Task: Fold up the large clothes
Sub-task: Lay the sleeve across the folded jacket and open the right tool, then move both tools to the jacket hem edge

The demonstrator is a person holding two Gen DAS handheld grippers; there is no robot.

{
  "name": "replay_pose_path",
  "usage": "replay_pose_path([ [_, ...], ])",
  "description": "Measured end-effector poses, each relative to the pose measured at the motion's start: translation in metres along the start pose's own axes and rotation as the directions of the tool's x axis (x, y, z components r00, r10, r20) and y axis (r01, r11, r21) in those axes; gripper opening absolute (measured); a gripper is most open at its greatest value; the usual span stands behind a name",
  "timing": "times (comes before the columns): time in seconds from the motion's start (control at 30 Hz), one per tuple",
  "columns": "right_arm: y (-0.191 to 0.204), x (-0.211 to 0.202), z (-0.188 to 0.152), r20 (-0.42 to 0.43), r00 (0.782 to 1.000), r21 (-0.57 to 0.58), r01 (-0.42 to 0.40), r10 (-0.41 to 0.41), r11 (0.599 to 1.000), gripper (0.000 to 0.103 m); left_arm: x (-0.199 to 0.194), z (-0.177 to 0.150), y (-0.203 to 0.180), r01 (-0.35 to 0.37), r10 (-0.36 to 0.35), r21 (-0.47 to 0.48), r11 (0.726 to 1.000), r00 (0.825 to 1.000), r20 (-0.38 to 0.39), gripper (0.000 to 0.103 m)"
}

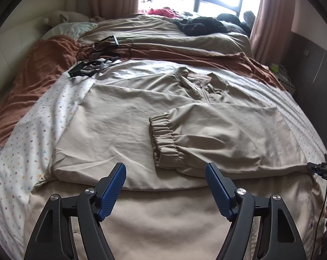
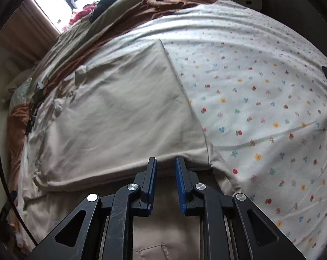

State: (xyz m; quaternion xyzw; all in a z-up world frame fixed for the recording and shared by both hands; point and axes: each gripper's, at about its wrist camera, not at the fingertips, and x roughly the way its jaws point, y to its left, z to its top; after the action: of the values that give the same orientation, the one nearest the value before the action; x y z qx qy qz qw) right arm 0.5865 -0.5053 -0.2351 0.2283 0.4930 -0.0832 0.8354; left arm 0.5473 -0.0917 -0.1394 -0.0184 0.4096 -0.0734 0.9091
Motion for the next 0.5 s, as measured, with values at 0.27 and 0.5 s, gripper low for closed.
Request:
replay_pose_path([
  [0.27, 0.006, 0.013, -0.006, -0.069, 0.997, -0.015, 0.041, -0.042, 0.999, 0.019, 0.012, -0.008, -0.004, -0.032, 0.035, 0.044, 0.999, 0.997, -0.062, 0.077],
  [0.5, -0.016, -0.040, -0.006, 0.039, 0.999, 0.070, -0.020, 0.017, 0.997, 0.052, -0.007, -0.008, 0.007, -0.023, 0.024, 0.010, 1.000, 0.998, -0.064, 0.079],
])
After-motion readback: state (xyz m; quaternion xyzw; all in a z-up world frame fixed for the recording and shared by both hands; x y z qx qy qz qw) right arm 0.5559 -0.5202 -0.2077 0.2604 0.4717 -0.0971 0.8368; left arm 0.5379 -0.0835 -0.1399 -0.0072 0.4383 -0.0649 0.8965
